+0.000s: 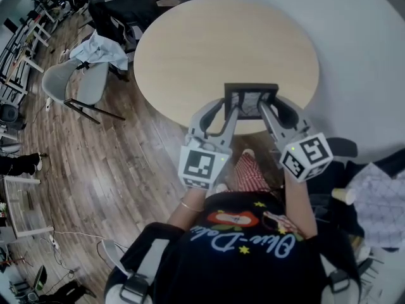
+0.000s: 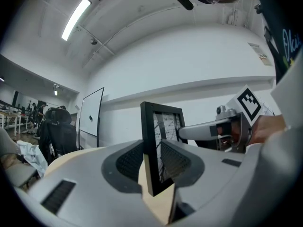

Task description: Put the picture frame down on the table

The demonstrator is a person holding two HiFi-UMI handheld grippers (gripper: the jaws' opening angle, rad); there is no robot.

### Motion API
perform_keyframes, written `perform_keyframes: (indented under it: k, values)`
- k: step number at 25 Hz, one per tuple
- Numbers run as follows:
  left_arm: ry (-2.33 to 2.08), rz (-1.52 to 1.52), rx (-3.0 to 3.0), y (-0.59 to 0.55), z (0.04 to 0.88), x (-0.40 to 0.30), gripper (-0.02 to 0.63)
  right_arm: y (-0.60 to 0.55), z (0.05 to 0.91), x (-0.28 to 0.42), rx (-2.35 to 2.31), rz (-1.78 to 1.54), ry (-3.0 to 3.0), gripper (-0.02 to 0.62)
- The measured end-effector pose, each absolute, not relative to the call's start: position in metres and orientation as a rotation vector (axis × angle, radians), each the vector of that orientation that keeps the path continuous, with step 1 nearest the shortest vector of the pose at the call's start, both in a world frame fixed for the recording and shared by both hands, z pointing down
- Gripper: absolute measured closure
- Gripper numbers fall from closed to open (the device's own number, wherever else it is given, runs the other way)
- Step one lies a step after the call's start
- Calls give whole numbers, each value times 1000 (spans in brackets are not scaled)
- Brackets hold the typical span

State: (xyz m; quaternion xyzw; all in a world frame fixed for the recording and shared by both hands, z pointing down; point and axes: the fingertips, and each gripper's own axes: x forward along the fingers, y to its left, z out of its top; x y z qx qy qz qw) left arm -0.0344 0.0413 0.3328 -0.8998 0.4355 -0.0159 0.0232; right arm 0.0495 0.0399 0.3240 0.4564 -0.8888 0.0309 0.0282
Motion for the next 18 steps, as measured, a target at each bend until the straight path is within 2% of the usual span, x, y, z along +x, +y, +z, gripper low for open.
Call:
perform_keyframes:
  k: [18]
  values:
    - [1473,-112,-2693,-63,325,-23,505,-74,319,61,1286,123,-2843,522]
